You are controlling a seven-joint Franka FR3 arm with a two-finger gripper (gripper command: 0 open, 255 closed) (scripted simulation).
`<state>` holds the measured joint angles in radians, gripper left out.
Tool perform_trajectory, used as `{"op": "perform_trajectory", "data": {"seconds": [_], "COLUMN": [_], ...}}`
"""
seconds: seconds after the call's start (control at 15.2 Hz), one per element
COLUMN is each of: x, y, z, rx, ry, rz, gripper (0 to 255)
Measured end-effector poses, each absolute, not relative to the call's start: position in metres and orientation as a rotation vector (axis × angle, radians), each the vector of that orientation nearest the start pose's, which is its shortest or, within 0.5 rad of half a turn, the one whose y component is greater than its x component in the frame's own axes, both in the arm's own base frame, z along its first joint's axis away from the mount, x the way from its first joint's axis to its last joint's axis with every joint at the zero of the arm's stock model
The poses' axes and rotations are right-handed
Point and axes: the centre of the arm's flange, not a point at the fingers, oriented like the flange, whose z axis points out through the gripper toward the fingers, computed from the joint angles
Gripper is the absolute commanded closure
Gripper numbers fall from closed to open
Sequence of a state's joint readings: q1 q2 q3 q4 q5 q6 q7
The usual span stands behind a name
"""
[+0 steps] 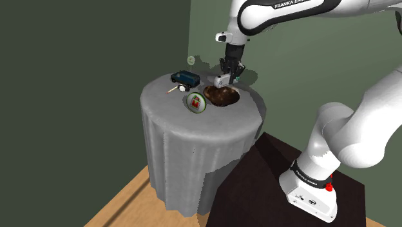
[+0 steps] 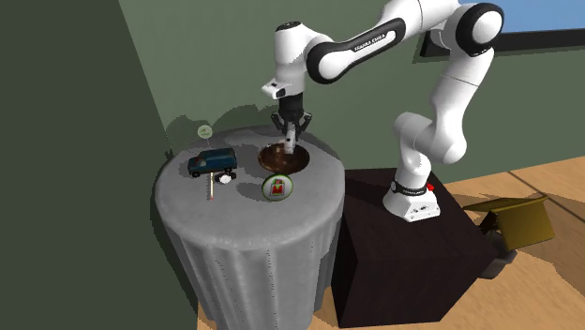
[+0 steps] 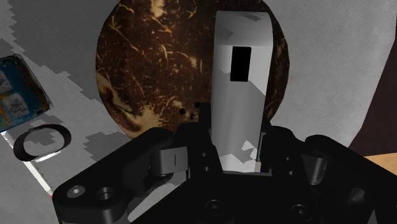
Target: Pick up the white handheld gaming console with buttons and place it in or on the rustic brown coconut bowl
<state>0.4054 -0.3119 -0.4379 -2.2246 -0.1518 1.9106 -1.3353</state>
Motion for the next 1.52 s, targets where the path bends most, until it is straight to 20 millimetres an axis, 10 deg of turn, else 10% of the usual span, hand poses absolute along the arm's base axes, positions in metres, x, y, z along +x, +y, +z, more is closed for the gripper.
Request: {"op": "perform_trajectory", "data": {"seconds": [1.32,1.39,1.52], "x": [0.48,0.48,0.48], "y": [-0.051,-0.051,-0.051], "z": [0.415,0.415,0.415], "rx": [-2.421,-2.421,-2.421], "ry": [-1.992,-1.992,-1.992], "rz": [0.045,0.045,0.045], "gripper": [255,0,0]}}
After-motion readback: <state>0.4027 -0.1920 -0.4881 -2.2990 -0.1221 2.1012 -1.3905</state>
